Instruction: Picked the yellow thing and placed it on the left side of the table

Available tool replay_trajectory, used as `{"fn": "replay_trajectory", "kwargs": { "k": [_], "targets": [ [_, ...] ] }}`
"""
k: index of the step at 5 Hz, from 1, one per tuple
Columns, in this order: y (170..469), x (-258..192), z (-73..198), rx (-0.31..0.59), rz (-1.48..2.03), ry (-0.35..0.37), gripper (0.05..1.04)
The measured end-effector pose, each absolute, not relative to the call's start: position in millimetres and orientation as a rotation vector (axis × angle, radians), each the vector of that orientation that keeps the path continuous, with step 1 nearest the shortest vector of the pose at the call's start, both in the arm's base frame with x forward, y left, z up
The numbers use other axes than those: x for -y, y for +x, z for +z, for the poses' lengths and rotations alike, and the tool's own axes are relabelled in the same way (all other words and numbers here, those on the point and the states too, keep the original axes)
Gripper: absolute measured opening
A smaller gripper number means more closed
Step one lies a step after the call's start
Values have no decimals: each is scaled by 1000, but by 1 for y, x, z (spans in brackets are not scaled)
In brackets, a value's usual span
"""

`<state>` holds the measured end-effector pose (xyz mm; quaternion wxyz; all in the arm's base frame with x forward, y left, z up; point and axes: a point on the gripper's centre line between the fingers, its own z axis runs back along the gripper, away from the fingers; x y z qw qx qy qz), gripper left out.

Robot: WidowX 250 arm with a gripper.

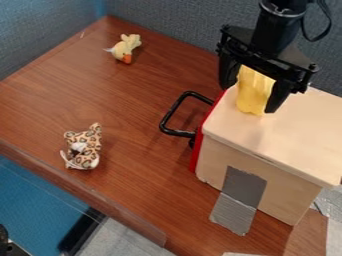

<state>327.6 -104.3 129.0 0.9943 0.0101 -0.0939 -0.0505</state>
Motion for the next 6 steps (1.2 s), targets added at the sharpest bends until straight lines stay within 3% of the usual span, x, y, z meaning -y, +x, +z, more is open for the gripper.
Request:
{"fn": "replay_trajectory", "kwargs": {
  "k": [2,3,5,6],
  "targets": [
    [334,97,115,169,-79,79,948],
    [338,95,112,174,-76,100,754],
    [345,65,109,174,-26,156,752],
    [340,8,99,138,51,84,751]
  ]
}}
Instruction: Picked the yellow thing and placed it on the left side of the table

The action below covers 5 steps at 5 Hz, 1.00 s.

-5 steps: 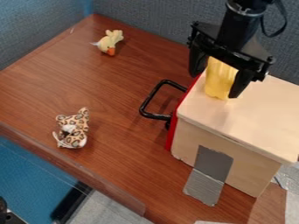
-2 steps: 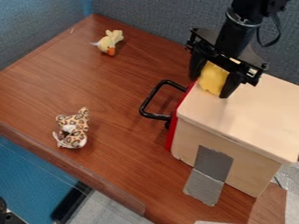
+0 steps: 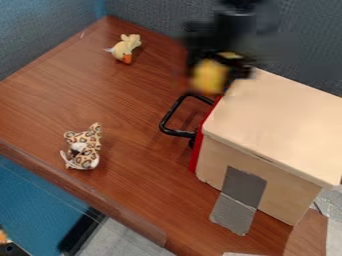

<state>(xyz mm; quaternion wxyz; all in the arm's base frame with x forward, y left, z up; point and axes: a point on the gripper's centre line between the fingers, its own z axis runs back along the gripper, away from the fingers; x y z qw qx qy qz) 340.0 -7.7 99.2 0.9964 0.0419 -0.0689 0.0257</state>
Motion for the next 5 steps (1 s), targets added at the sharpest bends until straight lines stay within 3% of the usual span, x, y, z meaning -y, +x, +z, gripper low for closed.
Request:
{"fn": "replay_trajectory", "kwargs": {
  "k": [2,3,5],
  "targets": [
    [332,-60,96,159,165,19,752],
    [340,-74,78,152,167,-27,752],
    [386,-83,56,174,169,-27,751]
  ]
}}
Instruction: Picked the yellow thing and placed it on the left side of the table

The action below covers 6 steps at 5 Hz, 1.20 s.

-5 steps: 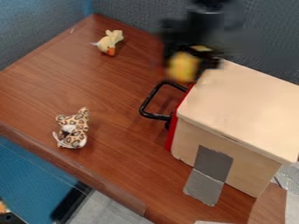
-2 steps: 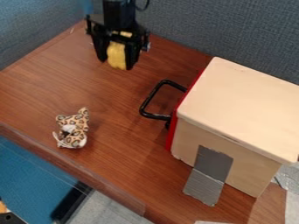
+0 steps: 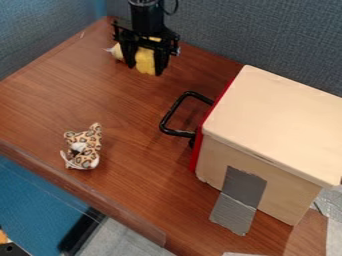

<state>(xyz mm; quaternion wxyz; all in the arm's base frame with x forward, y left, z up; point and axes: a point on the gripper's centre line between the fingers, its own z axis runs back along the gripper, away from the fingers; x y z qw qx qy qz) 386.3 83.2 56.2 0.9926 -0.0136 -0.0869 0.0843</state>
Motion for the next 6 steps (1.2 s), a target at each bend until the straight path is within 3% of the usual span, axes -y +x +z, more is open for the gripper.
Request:
{"fn": "replay_trajectory", "kwargs": {
  "k": [3,4,5,6],
  "targets": [
    [409,-70,12,68,130,31,752],
    [408,-71,12,66,122,42,825],
    [405,-70,11,49,124,42,1012],
    [396,-69,18,45,125,35,1009]
  ]
}}
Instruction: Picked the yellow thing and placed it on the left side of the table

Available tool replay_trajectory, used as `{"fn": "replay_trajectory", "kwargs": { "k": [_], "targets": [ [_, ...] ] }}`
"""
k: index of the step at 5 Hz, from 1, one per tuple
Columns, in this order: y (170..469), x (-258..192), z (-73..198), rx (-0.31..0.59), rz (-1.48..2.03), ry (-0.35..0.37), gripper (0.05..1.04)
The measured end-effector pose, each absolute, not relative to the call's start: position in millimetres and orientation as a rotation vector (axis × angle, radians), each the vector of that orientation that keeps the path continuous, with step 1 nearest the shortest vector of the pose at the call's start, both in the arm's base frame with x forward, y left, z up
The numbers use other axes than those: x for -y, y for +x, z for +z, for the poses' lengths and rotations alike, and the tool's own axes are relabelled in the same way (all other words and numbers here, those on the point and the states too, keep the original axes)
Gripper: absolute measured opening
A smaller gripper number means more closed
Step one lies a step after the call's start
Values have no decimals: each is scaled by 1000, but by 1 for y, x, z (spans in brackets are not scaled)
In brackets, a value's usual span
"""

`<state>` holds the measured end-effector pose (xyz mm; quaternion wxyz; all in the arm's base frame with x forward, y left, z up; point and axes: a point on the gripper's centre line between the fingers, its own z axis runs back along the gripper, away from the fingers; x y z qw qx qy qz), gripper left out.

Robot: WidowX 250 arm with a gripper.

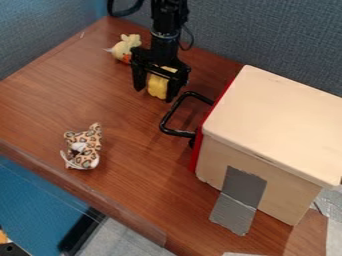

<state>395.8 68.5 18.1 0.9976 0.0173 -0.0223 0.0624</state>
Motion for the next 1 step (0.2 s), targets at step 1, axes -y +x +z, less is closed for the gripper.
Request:
{"fn": "replay_trajectory", "kwargs": {
  "k": [1],
  "targets": [
    [388,-64,51,119,121,27,1002]
  ]
}}
